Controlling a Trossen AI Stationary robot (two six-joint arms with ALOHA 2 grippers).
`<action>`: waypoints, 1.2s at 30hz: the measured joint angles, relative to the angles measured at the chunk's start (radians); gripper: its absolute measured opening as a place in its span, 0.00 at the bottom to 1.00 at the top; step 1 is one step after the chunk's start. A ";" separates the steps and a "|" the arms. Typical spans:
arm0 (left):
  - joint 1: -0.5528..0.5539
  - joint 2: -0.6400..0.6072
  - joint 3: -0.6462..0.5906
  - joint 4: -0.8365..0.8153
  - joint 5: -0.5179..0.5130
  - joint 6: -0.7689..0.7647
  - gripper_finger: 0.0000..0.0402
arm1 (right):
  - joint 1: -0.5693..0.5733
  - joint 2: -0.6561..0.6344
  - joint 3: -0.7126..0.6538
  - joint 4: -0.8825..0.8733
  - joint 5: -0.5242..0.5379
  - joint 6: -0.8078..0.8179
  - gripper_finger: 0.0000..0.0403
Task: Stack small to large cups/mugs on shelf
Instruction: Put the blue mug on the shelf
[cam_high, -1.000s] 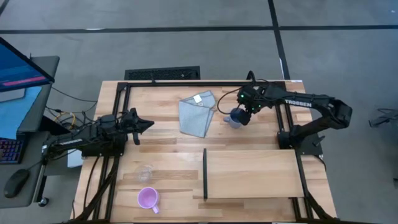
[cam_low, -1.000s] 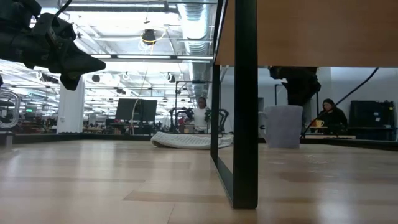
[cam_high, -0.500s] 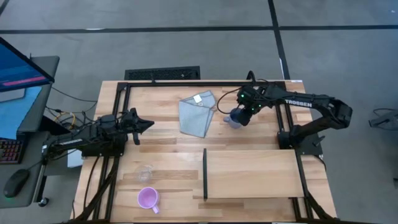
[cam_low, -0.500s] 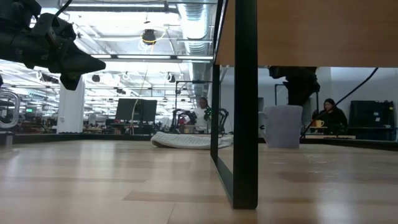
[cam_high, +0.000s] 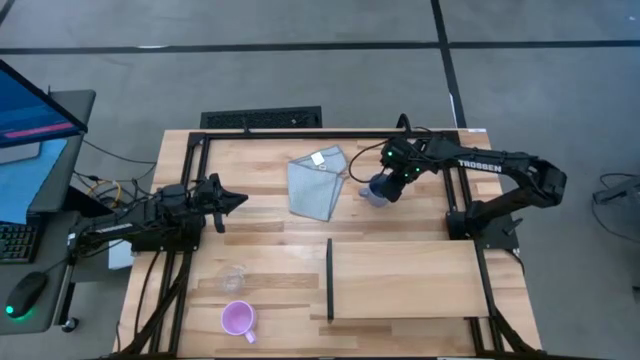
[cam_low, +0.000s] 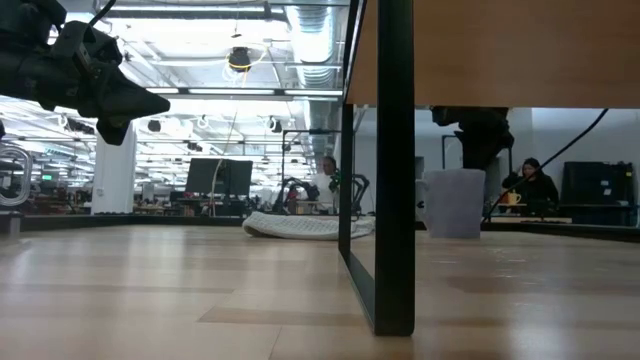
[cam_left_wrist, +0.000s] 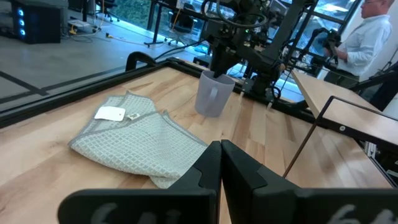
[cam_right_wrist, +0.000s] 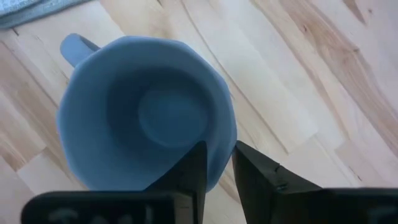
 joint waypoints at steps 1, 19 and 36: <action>0.000 0.000 0.000 0.000 0.000 0.000 0.00 | 0.000 0.000 0.000 0.000 0.000 0.001 0.24; 0.000 0.000 0.000 0.000 0.000 0.000 0.00 | 0.015 0.116 0.009 0.026 0.000 0.027 0.18; 0.000 0.000 0.000 0.000 -0.020 0.000 0.00 | 0.013 0.116 0.133 -0.141 0.000 -0.076 0.07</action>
